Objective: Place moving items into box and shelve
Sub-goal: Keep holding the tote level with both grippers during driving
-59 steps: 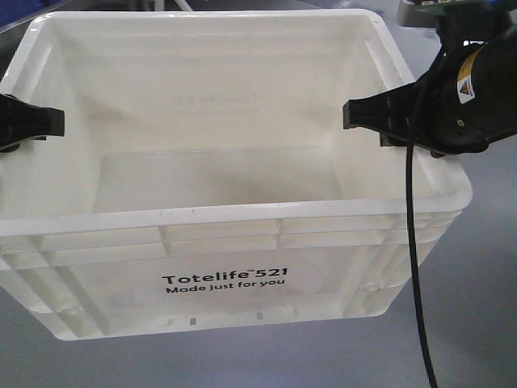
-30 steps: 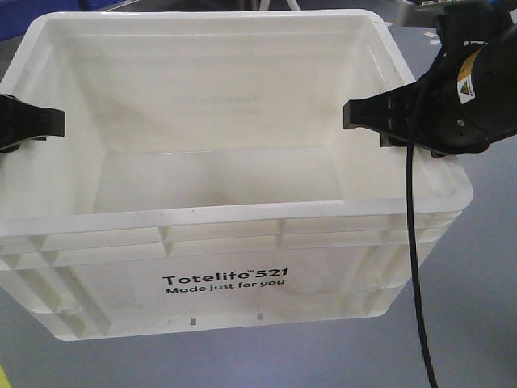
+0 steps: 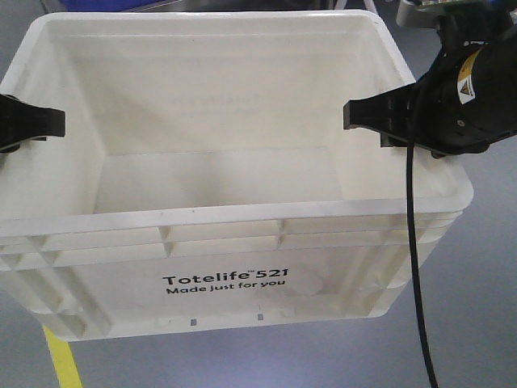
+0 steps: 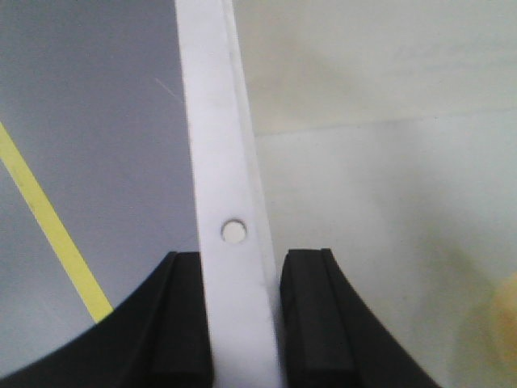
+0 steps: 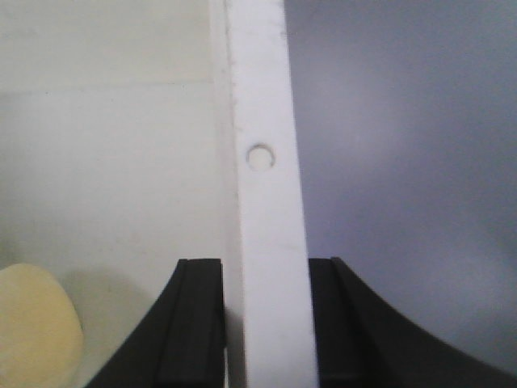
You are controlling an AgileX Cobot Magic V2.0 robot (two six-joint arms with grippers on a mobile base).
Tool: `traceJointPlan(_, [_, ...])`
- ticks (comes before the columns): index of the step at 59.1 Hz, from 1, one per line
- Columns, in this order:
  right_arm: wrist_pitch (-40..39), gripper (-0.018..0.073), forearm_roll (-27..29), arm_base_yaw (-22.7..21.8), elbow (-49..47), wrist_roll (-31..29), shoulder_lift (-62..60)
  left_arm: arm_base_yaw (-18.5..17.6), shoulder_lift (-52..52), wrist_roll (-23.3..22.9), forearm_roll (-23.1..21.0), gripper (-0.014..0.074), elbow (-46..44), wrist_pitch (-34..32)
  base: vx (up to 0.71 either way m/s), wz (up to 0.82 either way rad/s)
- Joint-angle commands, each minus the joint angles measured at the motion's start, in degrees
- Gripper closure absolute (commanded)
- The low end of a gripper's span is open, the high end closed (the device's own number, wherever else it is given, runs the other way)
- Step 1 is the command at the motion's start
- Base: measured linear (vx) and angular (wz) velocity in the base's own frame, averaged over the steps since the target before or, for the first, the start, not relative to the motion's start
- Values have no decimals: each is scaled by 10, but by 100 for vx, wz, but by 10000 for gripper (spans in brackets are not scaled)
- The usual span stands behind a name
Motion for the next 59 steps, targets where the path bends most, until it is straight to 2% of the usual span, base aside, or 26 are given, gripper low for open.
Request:
traceJointPlan(1, [-22, 449, -68, -4, -23, -2, -20, -2, -22, 9, 38, 428, -24, -69, -7, 34])
traceJointPlan(59, [-23, 449, -68, -4, -23, -2, -20, -2, -23, 9, 38, 428, -24, -69, -4, 48])
